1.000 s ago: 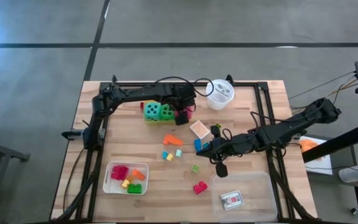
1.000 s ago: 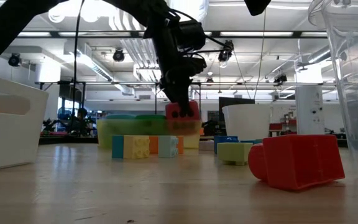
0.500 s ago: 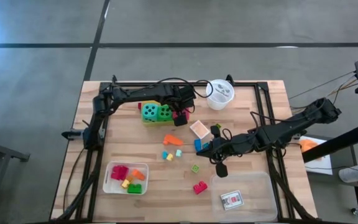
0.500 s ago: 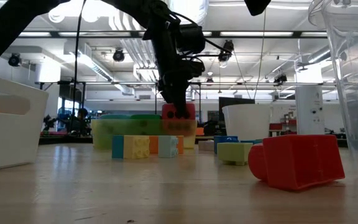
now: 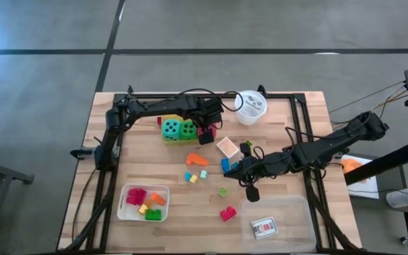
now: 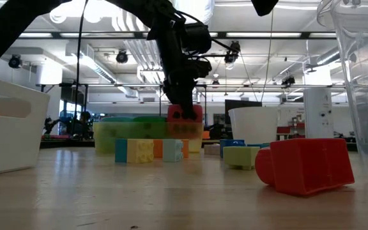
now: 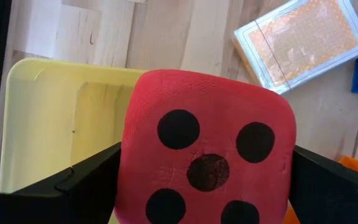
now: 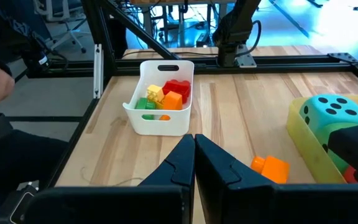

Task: Pick & Place Toys
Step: Put the pink die into the yellow bin

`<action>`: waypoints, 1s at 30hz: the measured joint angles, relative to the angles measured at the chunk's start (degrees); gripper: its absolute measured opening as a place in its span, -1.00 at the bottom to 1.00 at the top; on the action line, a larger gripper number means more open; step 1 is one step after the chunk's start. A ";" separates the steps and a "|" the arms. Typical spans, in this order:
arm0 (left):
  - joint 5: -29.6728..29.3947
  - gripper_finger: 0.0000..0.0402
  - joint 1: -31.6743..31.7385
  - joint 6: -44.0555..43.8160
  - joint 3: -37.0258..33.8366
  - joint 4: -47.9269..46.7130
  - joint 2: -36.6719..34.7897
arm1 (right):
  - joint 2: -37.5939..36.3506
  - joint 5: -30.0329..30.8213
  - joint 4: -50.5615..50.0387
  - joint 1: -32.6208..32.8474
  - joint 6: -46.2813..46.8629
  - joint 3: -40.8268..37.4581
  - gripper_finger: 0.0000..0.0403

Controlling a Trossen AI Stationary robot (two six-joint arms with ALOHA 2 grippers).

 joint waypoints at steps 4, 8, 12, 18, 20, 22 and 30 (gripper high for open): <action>-0.16 0.89 -0.06 0.68 -0.02 1.79 -0.10 | 0.00 0.00 0.02 0.00 -0.01 0.00 -0.96; -0.20 0.89 -0.15 0.00 -0.01 2.07 -0.11 | 0.00 0.01 0.02 0.00 0.01 0.00 -0.96; -0.35 0.89 -0.15 0.00 -0.01 1.83 -0.19 | 0.00 0.00 0.00 -0.02 -0.01 0.00 -0.96; -0.92 0.90 -0.15 0.04 -0.01 1.79 -0.19 | 0.00 0.00 0.00 -0.02 -0.01 0.00 -0.96; -1.47 0.94 -0.15 0.14 -0.01 1.48 -0.19 | 0.00 0.00 0.01 -0.07 0.00 0.00 -0.96; -1.52 0.97 -0.13 0.28 -0.01 1.41 -0.19 | 0.00 0.00 0.02 -0.07 -0.01 0.00 -0.96; -3.84 0.98 -0.13 -1.36 0.17 -0.57 -0.29 | 0.00 0.00 0.02 -0.07 0.00 0.01 -0.96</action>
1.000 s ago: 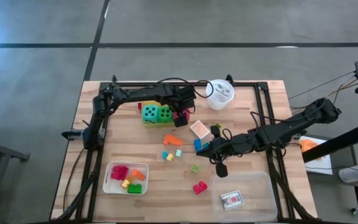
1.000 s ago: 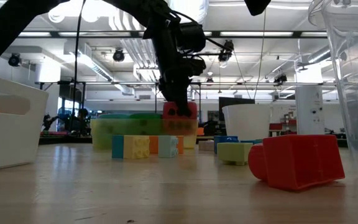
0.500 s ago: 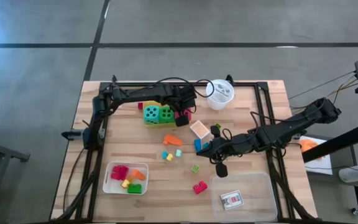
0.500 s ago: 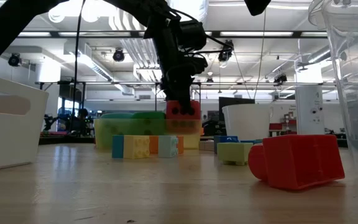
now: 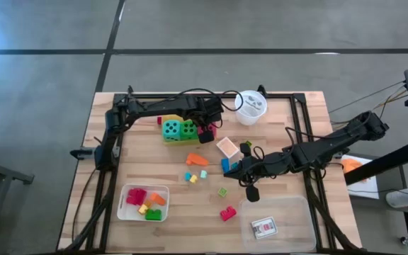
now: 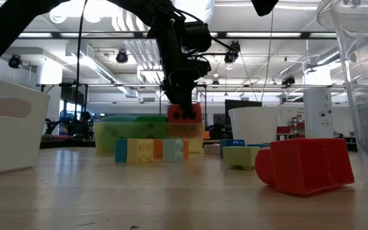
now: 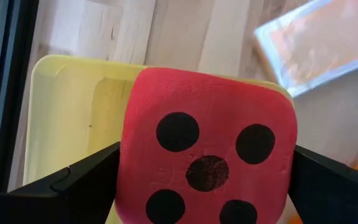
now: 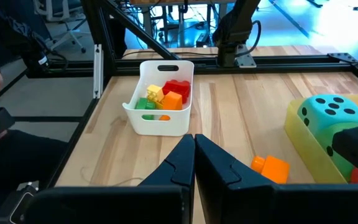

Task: Pick & Place Toys
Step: Put the pink die into the yellow bin

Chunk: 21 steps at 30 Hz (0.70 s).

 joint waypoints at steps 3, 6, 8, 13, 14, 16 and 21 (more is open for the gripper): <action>-2.01 0.98 -0.16 -0.14 0.02 -0.89 -0.06 | 0.00 0.00 0.00 0.00 0.00 -0.01 -0.96; -2.70 0.99 -0.20 -0.78 0.02 -1.82 -0.30 | 0.00 0.00 0.02 0.02 0.00 -0.01 -0.96; -3.05 0.99 -0.20 -0.06 0.02 -1.80 -0.38 | 0.00 0.01 -0.02 0.02 0.00 -0.01 -0.96; -4.56 0.99 -0.63 -1.17 0.02 -1.80 -0.56 | 0.00 0.01 -0.01 0.02 0.01 0.00 -0.96; -5.41 0.99 -0.84 -1.52 0.02 -1.80 -0.63 | 0.00 0.00 -0.02 0.02 0.00 -0.01 -0.96; -7.51 0.99 -1.23 -1.60 0.02 -1.88 -0.76 | 0.00 0.02 -0.01 0.02 0.01 0.01 -0.96; -8.67 0.99 -1.65 -1.14 0.02 -1.98 -1.21 | 0.00 0.02 0.00 0.02 0.00 -0.01 -0.96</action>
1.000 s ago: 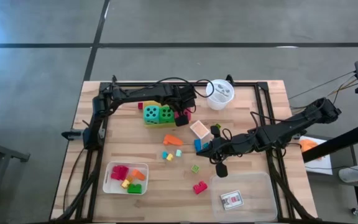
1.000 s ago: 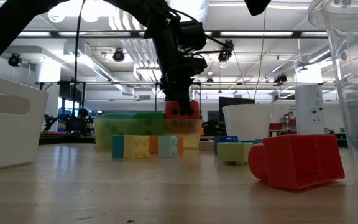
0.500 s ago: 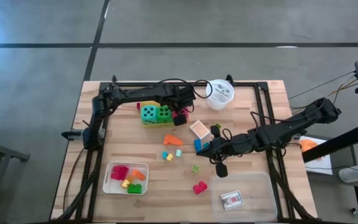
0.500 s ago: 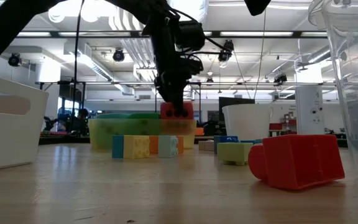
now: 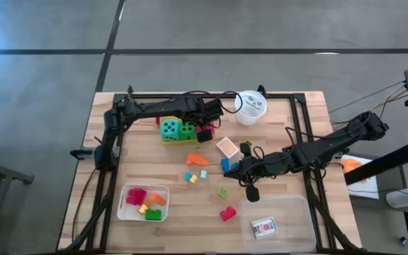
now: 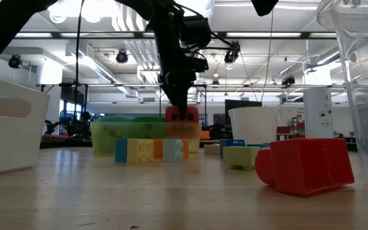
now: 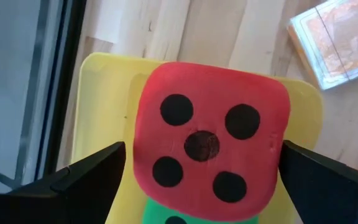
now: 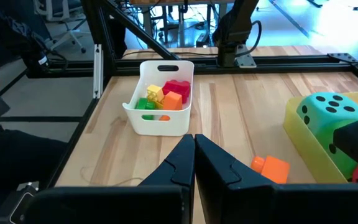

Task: Pick & Place Toys
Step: Put the pink die into the yellow bin

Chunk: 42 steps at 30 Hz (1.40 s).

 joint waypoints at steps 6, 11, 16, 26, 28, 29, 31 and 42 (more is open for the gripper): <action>0.04 0.99 -0.67 1.26 0.00 -0.04 -0.41 | 0.00 0.00 -0.02 0.00 0.00 0.00 -0.96; 0.02 0.99 -1.02 1.30 0.00 -0.24 -1.75 | 0.00 -0.01 0.00 0.04 0.00 0.01 -0.96; 0.02 0.99 -1.24 1.02 0.00 -0.24 -3.35 | 0.00 -0.02 -0.01 0.04 0.01 0.01 -0.96; 0.04 0.99 -1.24 0.99 0.00 0.07 -4.50 | 0.00 -0.01 0.00 0.04 0.00 0.00 -0.96; 0.04 0.99 -1.24 0.47 0.00 0.10 -4.50 | 0.00 -0.01 -0.02 0.02 0.00 0.00 -0.96; 0.04 0.99 -1.24 -0.28 0.00 0.02 -4.50 | 0.00 -0.02 0.00 0.02 0.00 0.00 -0.96; -0.02 0.99 -1.26 -1.58 0.00 0.09 -4.50 | 0.00 -0.02 -0.02 0.02 0.00 0.00 -0.96; -4.67 0.99 -1.26 -7.60 0.00 1.12 -4.70 | 0.00 -0.02 0.00 -0.02 0.00 0.00 -0.96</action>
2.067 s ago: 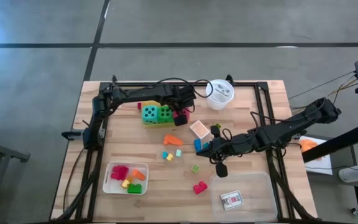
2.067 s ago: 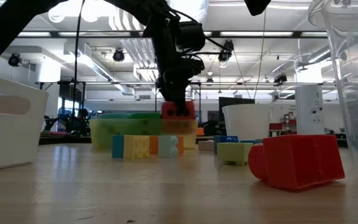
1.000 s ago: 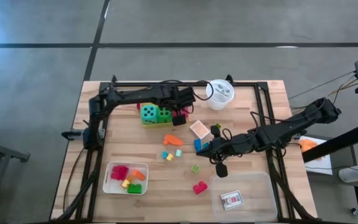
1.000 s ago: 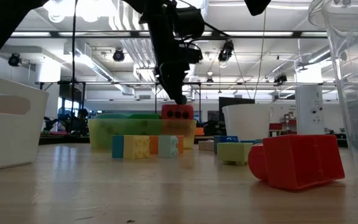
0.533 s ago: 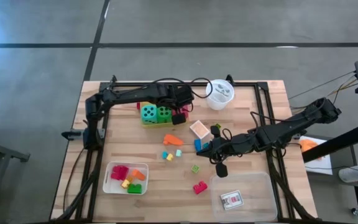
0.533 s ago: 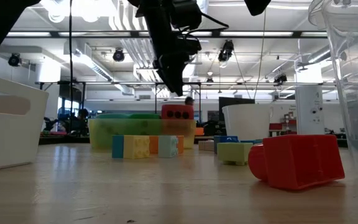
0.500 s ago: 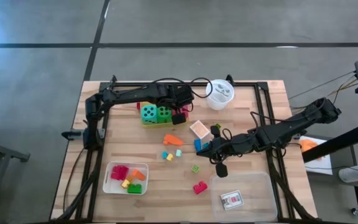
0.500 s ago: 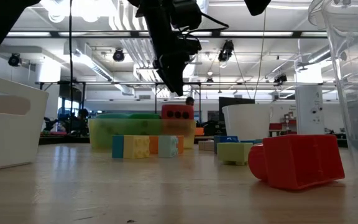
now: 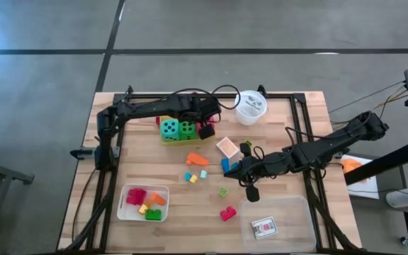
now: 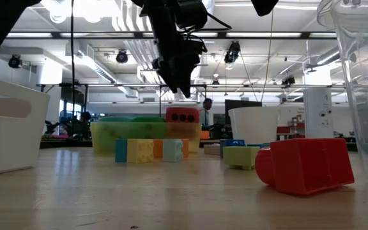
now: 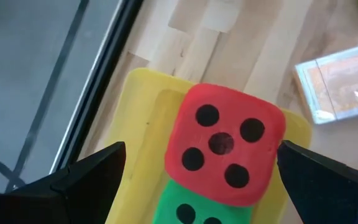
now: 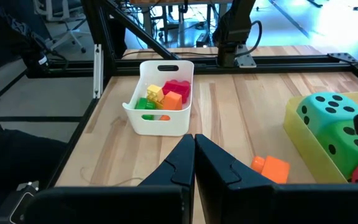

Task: Pick & Place Toys
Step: Put the pink die into the yellow bin

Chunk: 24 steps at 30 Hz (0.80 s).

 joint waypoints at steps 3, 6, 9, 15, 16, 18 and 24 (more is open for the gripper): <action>-0.26 0.99 0.00 -0.85 0.00 0.23 -0.04 | 0.00 0.00 -0.02 0.00 0.00 0.00 -0.96; 0.06 0.99 0.00 -1.29 0.00 0.46 -0.04 | 0.00 0.00 -0.02 0.00 0.00 0.00 -0.96; 0.28 0.97 0.00 -1.32 0.00 0.74 -0.04 | 0.00 0.00 0.00 0.02 0.00 0.00 -0.96; 0.62 0.54 0.00 -1.30 -0.11 0.73 -0.04 | 0.02 0.00 -0.02 0.02 0.00 0.00 -0.96; 0.69 0.42 0.00 -1.30 -0.13 0.74 -0.04 | 0.00 0.00 0.00 0.02 0.00 0.00 -0.96; 0.92 0.16 0.00 -1.47 -0.34 0.80 -0.04 | 0.00 0.00 -0.02 0.02 0.00 0.01 -0.96; 3.41 -0.66 0.00 -1.50 -0.44 0.75 -0.04 | 0.00 0.01 -0.02 0.02 0.00 0.00 -0.96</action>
